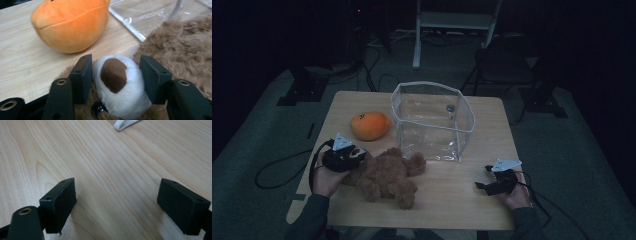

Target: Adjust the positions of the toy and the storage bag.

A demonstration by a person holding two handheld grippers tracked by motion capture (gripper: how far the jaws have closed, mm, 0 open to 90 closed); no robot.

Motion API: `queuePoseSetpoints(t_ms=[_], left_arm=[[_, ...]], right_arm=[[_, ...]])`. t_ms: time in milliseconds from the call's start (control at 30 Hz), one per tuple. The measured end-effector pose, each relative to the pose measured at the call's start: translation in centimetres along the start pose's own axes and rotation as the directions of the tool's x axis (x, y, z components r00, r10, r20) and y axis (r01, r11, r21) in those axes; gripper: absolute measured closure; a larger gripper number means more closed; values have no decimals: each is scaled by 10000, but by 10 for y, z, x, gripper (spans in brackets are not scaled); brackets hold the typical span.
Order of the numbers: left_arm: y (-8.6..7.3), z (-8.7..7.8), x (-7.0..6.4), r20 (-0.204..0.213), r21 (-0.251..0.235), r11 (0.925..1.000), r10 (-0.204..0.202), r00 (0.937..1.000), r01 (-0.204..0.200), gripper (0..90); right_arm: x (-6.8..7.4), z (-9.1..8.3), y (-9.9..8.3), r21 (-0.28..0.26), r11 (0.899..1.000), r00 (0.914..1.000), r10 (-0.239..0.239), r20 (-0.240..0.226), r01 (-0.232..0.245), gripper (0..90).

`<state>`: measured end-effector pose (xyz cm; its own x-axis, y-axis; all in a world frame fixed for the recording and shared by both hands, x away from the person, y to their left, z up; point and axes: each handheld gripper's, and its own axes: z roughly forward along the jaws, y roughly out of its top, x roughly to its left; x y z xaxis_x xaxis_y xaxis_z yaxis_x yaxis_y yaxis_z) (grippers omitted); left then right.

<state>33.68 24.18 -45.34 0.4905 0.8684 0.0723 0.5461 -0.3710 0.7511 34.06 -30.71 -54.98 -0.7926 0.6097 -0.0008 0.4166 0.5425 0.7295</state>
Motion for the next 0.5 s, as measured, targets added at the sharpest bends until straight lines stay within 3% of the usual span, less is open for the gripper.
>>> queuePoseSetpoints(t_ms=[167,300,400,500], left_arm=[[-7,-7,-14,-891,-150,9990,-424,9951,412,383],[-13,-11,-19,-1103,-316,9944,-1033,9885,1004,307],[-16,-6,-22,-1489,-189,9939,-1102,9827,1086,267],[-17,1,-21,-1551,-235,9918,-1279,9796,1258,262]], right_arm=[[0,0,0,9,10000,10000,-1,-2,1,149],[0,0,0,3,10000,10000,-9,0,9,149],[0,0,0,5,10000,10000,-9,-1,9,149],[0,0,0,6,10000,10000,-8,9,8,149]])
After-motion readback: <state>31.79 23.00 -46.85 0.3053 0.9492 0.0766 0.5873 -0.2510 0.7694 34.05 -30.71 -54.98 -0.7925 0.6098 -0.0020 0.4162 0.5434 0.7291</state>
